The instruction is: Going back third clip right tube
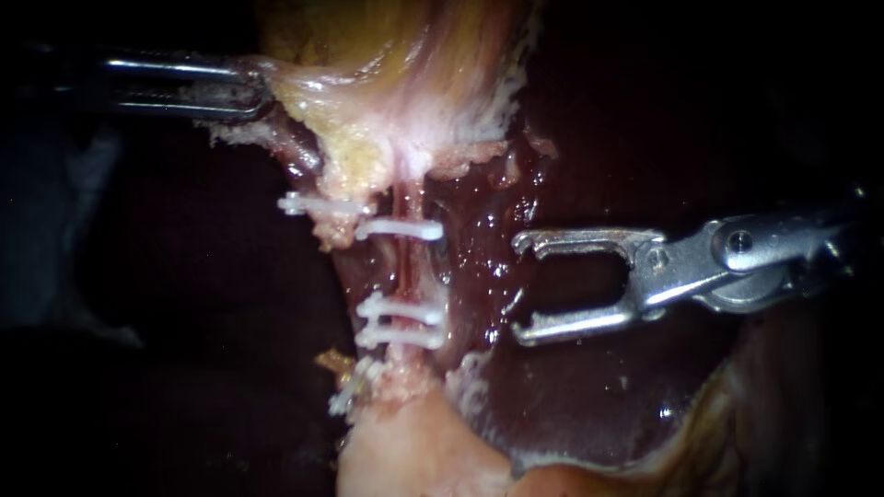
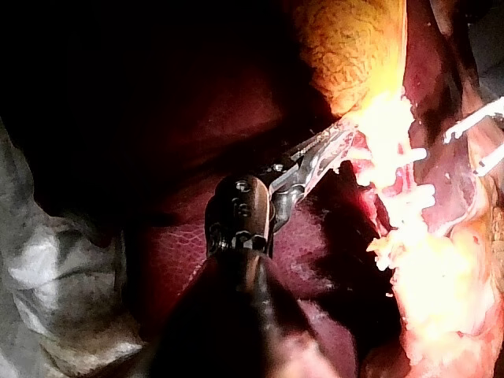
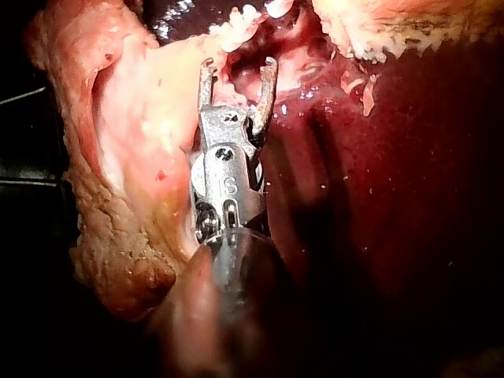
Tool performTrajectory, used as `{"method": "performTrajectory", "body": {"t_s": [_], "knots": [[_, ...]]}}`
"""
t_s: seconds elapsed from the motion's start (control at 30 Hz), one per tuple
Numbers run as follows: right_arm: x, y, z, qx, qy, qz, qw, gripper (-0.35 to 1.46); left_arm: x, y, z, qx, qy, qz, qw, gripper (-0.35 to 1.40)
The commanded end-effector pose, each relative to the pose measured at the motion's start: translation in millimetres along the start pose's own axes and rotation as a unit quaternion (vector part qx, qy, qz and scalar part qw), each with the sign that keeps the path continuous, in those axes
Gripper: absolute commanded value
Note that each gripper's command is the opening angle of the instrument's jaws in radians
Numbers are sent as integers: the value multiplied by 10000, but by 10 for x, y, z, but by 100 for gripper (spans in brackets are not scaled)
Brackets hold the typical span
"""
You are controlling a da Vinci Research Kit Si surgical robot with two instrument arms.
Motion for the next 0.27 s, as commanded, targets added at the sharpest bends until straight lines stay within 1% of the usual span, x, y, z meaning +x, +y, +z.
{"method": "performTrajectory", "body": {"t_s": [0.03,0.27], "knots": [[0,0,0,-1,0,3,10000,50,0,0,0,6,-4,-1,10000,-35],[1,-2,0,-1,0,3,10000,50,-1,1,2,-5,-9,1,10000,-35]]}}
